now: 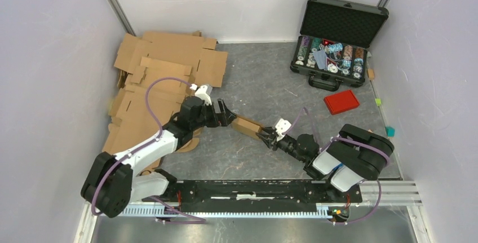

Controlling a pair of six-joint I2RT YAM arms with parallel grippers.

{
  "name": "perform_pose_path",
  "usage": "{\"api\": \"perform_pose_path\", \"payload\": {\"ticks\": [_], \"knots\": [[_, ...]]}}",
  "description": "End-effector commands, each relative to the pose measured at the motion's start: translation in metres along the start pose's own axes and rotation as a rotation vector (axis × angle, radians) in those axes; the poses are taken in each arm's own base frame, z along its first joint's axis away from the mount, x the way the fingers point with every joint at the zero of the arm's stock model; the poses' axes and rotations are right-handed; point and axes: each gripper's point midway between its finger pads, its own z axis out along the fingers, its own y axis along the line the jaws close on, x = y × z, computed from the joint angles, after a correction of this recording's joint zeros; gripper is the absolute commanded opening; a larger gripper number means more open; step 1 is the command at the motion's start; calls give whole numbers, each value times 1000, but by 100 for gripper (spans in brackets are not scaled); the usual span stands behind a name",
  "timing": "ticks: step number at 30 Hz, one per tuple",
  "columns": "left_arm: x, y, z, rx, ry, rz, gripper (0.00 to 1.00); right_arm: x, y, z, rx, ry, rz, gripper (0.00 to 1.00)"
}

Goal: Fold the paper box
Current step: Close the paper box at the center of the board.

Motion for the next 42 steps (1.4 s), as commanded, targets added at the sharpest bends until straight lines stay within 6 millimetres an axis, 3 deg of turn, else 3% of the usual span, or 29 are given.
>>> {"api": "perform_pose_path", "payload": {"ticks": [1,7,16,21,26,32,42], "knots": [[-14,-23,8,130,-49,35,99,-31,-4,8,12,-126,-21,0],[-3,-19,21,138,4,64,89,-26,-5,11,15,-101,-33,0],[3,-19,28,171,15,110,87,-20,-2,15,-8,-72,-48,0],[11,-20,34,192,70,127,73,-16,0,16,-19,-55,-56,0],[11,-14,34,169,61,148,66,-9,2,18,-34,-22,-65,0],[16,-7,38,148,74,166,63,-8,5,15,-47,-21,-48,15],[21,1,44,127,91,182,61,2,8,7,-52,9,-24,26]]}}
